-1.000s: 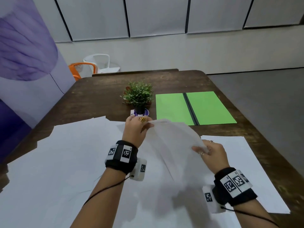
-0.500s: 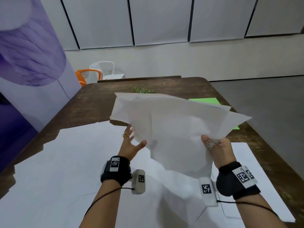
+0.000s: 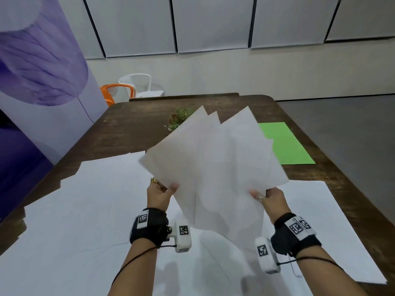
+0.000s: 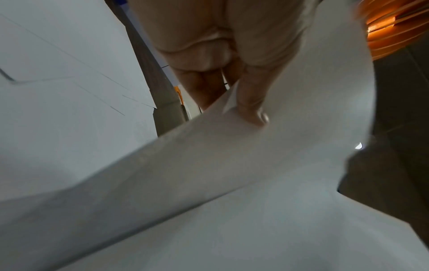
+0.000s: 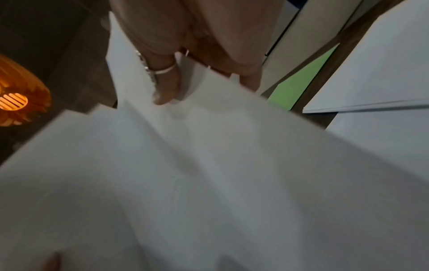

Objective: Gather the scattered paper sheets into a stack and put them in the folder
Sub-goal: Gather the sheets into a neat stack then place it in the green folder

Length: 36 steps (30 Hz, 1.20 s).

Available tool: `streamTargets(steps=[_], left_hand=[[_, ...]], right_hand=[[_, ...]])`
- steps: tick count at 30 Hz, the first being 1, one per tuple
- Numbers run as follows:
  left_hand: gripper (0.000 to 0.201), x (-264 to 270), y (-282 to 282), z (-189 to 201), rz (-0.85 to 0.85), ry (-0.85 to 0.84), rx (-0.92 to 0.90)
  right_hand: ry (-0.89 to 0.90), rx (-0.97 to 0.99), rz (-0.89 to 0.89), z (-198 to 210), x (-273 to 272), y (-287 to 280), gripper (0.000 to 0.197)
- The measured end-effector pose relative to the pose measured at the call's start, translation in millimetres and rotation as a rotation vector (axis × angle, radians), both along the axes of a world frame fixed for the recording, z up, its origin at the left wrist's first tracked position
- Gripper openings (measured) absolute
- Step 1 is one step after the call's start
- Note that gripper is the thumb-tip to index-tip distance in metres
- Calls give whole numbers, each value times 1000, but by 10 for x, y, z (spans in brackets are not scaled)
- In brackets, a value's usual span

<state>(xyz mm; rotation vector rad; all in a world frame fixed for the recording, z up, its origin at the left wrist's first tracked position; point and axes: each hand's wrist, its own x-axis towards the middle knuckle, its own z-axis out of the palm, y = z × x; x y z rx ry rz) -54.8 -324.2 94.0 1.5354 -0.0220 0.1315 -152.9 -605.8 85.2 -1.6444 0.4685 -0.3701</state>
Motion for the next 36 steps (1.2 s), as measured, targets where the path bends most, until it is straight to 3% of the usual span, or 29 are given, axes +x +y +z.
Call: streamTargets(steps=[4,6,7,9,10,11,14,15,18,21,22,24,26,28,31,34,36], left_hand=[[42,10,24,100,-35,-72,-192],[42,40,126,169,-45,-110,-282],[53,54,180,176,-54,-103,-302],[74,61,213,157,-53,-17,-261],[76,35,192,122,-34,31,-210],[69,7,159,69,-17,58,-156],[18,-76,-15,49,24,34,-111],[10,-77,-41,63,34,7,-114],[8,-56,26,173,68,-62,-123],[11,2,206,289,56,-149,-100],[20,15,254,310,14,-169,-82],[58,57,302,257,-151,-139,-29],[85,56,220,213,-312,-42,140],[76,35,68,155,-355,-23,295],[60,51,-51,149,-200,-83,233],[84,150,-2,116,-149,-69,103],[96,224,-10,67,-168,-46,139]], right_hand=[[-31,77,-43,114,98,-37,37],[-49,59,-41,186,107,-119,35],[-58,66,-23,225,99,-143,32],[-45,112,101,240,90,-136,10],[-15,113,140,201,101,-116,10],[7,89,159,149,121,-84,16],[15,91,55,-5,221,-42,27],[14,92,24,-2,233,-35,26],[24,126,-15,126,220,-64,36],[-38,150,2,268,193,-153,25],[-38,142,29,275,210,-198,16],[39,138,121,278,229,-217,8],[151,69,222,155,310,-188,34],[223,-61,251,119,383,-111,48],[189,-38,226,174,461,-76,33],[-6,148,200,291,444,-99,19],[-142,266,183,363,424,-101,18]])
